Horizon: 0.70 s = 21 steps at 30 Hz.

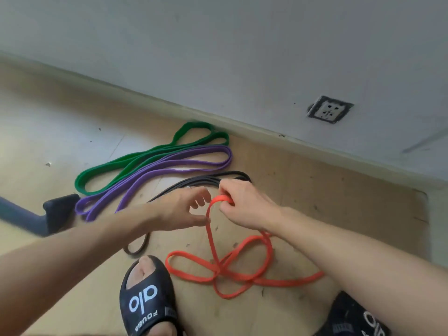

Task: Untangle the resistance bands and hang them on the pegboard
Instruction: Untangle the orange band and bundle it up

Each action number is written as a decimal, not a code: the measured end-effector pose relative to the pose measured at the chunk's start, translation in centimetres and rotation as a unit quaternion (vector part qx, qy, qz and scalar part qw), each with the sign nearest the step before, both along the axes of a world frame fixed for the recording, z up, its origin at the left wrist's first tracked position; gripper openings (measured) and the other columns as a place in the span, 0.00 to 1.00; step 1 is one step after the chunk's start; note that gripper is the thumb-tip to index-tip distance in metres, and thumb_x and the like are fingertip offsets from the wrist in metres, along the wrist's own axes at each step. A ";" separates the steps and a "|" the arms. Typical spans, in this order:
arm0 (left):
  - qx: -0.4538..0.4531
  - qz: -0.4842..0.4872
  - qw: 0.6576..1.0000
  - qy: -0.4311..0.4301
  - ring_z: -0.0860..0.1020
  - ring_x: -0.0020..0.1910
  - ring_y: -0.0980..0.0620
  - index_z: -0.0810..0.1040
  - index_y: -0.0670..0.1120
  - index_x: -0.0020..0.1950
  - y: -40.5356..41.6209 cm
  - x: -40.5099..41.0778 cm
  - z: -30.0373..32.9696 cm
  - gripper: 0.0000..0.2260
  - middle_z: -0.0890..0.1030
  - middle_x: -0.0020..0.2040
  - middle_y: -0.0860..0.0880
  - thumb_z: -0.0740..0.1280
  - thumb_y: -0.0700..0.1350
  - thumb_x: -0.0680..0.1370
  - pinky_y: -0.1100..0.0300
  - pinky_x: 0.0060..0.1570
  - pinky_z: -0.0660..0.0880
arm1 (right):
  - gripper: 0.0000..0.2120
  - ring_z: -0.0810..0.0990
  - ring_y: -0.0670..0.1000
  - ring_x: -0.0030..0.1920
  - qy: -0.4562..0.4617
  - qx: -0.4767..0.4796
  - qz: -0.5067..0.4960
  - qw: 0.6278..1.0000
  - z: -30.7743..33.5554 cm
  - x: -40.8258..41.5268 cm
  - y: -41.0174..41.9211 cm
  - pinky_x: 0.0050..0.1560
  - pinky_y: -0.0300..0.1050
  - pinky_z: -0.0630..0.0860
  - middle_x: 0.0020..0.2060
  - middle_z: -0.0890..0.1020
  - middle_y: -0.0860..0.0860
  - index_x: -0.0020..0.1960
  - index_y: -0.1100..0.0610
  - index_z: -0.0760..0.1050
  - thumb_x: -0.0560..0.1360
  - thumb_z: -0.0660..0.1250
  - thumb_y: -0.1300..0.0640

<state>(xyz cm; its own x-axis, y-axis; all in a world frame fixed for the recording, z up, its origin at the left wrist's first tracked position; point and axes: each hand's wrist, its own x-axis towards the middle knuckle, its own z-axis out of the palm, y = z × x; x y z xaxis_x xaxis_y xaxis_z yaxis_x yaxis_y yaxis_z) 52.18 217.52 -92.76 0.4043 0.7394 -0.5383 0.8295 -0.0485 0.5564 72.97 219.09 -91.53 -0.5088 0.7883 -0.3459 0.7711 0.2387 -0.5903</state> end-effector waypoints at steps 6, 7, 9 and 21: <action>-0.038 0.039 0.987 -0.153 0.82 0.58 0.61 0.76 0.52 0.63 0.0 4.6 14.5 0.20 0.84 0.58 0.54 0.78 0.42 0.74 0.63 0.59 0.78 | 0.04 0.77 0.49 0.33 0.171 -0.067 -0.072 0.980 13.9 1.5 0.9 0.38 0.48 0.77 0.32 0.80 0.49 0.40 0.54 0.76 0.73 0.67 0.62; -0.019 0.049 0.986 -0.160 0.82 0.59 0.57 0.77 0.52 0.63 -0.2 5.3 16.4 0.21 0.84 0.58 0.50 0.79 0.44 0.73 0.58 0.61 0.79 | 0.05 0.75 0.49 0.31 0.206 -0.078 -0.085 0.972 16.1 1.9 0.9 0.36 0.47 0.74 0.29 0.78 0.49 0.39 0.56 0.75 0.72 0.67 0.63; 0.002 0.070 0.981 -0.182 0.83 0.59 0.53 0.78 0.48 0.65 -0.5 6.6 19.5 0.21 0.85 0.60 0.45 0.78 0.45 0.73 0.52 0.64 0.78 | 0.05 0.70 0.50 0.28 0.291 -0.114 -0.115 0.943 20.0 2.9 0.5 0.33 0.45 0.68 0.27 0.74 0.51 0.39 0.58 0.73 0.73 0.67 0.63; 0.051 0.123 0.956 -0.261 0.84 0.47 0.41 0.79 0.41 0.54 -2.7 12.4 21.8 0.09 0.83 0.45 0.42 0.75 0.43 0.77 0.43 0.59 0.81 | 0.10 0.66 0.48 0.27 0.609 -0.173 -0.268 0.726 27.2 10.6 -1.3 0.37 0.43 0.69 0.28 0.70 0.50 0.40 0.54 0.73 0.80 0.63 0.62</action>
